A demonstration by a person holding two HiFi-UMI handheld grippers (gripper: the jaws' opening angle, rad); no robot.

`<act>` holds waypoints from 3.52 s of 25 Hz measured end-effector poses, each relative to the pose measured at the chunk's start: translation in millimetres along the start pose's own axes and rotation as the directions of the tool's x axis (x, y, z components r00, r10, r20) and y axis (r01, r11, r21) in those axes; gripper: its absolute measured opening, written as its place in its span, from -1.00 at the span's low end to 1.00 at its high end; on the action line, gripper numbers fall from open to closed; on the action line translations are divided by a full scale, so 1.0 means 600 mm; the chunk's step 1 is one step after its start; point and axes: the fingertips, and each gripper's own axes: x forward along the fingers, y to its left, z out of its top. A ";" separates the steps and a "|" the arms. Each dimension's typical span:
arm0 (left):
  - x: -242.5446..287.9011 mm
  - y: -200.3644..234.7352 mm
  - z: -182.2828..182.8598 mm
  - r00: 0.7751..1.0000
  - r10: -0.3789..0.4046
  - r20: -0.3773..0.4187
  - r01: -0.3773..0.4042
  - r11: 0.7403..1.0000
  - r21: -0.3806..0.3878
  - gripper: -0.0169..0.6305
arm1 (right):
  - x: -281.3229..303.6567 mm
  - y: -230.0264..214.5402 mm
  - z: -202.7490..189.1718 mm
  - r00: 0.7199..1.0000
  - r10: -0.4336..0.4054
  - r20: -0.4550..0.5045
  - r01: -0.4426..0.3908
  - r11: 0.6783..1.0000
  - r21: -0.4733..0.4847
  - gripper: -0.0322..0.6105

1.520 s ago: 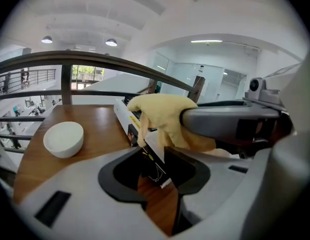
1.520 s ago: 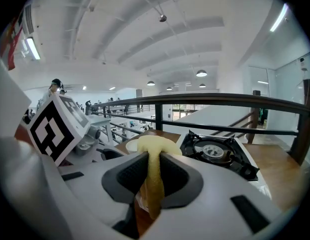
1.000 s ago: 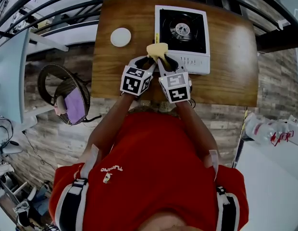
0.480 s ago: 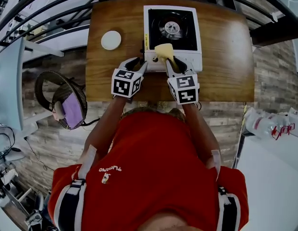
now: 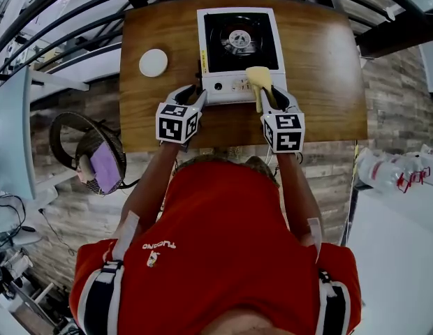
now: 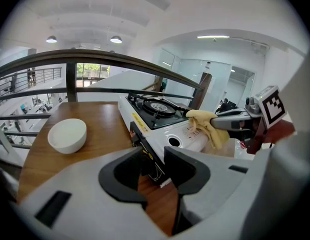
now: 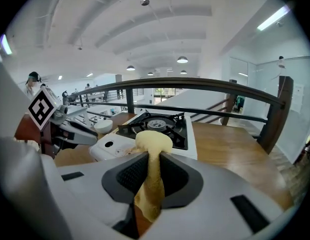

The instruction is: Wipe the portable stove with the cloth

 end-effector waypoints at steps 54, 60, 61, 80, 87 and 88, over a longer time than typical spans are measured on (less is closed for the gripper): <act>0.005 -0.002 -0.003 0.993 0.077 -0.089 -0.081 0.996 -0.042 -0.56 | 0.177 -0.239 0.103 0.999 -0.035 0.042 0.031 0.995 0.090 -0.64; 0.006 0.000 0.002 0.991 0.082 -0.102 -0.086 0.996 -0.033 -0.56 | 0.217 -0.253 0.136 0.997 -0.071 0.030 0.068 0.995 0.068 -0.64; 0.005 0.000 0.002 0.991 0.083 -0.105 -0.086 0.996 -0.030 -0.56 | 0.223 -0.255 0.140 0.997 -0.074 0.027 0.073 0.995 0.065 -0.64; 0.005 0.000 0.008 0.992 0.030 -0.119 -0.037 0.998 -0.058 -0.56 | 0.334 -0.303 0.223 0.998 -0.057 -0.023 0.053 0.991 -0.126 -0.64; 0.004 -0.002 0.008 0.992 0.024 -0.122 -0.031 0.998 -0.056 -0.56 | 0.363 -0.292 0.251 0.998 0.000 -0.066 -0.017 0.968 -0.252 -0.64; 0.004 -0.002 0.008 0.992 0.024 -0.123 -0.031 0.998 -0.053 -0.56 | 0.367 -0.289 0.253 0.997 0.009 -0.074 -0.029 0.963 -0.270 -0.64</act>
